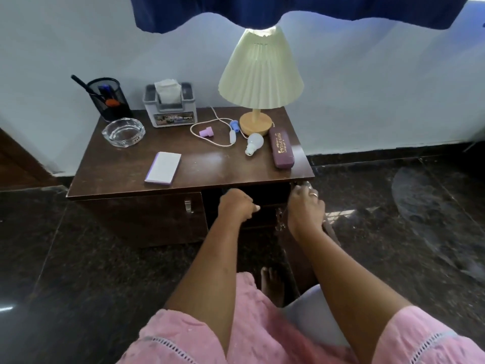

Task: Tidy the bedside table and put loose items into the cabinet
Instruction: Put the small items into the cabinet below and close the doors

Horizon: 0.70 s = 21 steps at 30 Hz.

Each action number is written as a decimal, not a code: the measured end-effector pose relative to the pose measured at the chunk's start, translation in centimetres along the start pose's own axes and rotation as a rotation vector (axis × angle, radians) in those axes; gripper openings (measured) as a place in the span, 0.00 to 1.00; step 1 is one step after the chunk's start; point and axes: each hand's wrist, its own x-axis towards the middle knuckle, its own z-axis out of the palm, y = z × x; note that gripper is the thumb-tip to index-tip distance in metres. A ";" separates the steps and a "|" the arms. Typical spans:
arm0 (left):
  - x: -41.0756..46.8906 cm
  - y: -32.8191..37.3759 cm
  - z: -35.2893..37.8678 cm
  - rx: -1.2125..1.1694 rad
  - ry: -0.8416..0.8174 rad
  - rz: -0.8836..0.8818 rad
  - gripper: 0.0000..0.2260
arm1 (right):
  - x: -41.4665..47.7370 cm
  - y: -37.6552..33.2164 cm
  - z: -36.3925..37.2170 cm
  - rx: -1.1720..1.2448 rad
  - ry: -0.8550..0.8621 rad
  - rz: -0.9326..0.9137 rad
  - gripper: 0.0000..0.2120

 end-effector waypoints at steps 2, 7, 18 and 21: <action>1.7 -2.7 -2.9 -0.168 0.092 -0.077 0.09 | 0.4 -3.7 0.2 0.101 -0.023 -0.150 0.17; 3.9 -10.7 -8.2 -0.516 0.421 -0.248 0.16 | 1.5 -14.2 2.0 0.663 -0.551 -0.233 0.24; 3.6 -9.1 -8.4 -0.956 0.335 -0.299 0.41 | 2.5 -16.4 3.1 0.799 -0.704 -0.104 0.20; 2.3 -9.0 -7.8 -0.944 0.387 -0.370 0.50 | 1.6 -15.5 1.5 0.696 -0.957 -0.199 0.21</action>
